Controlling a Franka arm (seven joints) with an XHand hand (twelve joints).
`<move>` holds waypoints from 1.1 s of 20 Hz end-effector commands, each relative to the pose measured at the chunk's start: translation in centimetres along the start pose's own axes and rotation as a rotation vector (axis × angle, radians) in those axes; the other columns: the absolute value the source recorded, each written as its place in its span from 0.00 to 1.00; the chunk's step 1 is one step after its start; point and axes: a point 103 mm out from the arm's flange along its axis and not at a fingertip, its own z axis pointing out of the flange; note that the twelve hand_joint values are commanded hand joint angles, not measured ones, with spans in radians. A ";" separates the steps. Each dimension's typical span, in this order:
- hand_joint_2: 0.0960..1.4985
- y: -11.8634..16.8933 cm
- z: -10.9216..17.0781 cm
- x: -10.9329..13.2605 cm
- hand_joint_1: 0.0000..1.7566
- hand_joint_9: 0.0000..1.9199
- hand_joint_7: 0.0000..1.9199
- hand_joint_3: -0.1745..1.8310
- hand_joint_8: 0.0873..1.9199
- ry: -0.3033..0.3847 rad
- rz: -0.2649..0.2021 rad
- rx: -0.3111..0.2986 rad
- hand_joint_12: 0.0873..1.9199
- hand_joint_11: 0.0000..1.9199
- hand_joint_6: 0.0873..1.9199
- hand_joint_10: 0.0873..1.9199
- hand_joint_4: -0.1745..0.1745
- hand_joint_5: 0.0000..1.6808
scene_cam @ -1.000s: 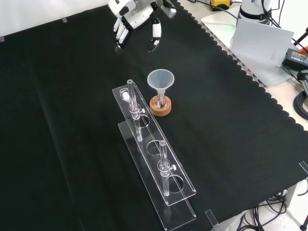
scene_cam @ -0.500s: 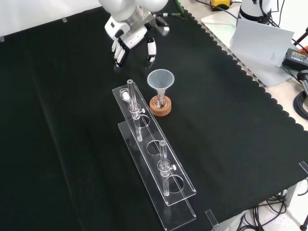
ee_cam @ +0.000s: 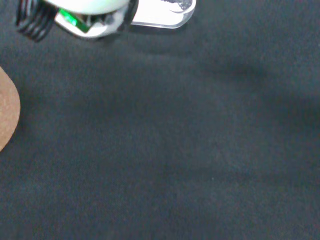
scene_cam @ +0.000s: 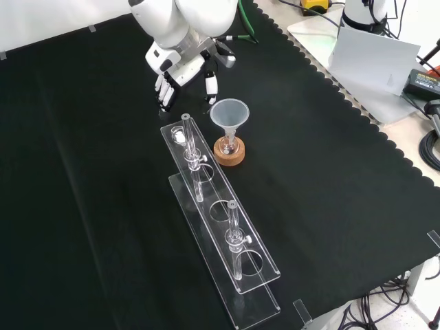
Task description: Pick up the weighing funnel.
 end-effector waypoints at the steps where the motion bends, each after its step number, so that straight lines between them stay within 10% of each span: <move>1: 0.35 1.5 1.2 0.5 0.52 0.38 0.23 0.39 0.33 0.013 -0.012 0.002 0.65 0.27 0.00 0.25 0.32 0.33; 22: 0.35 4.3 3.0 0.7 0.51 0.38 0.23 0.40 0.33 -0.010 0.012 0.012 0.65 0.27 0.01 0.24 0.32 0.38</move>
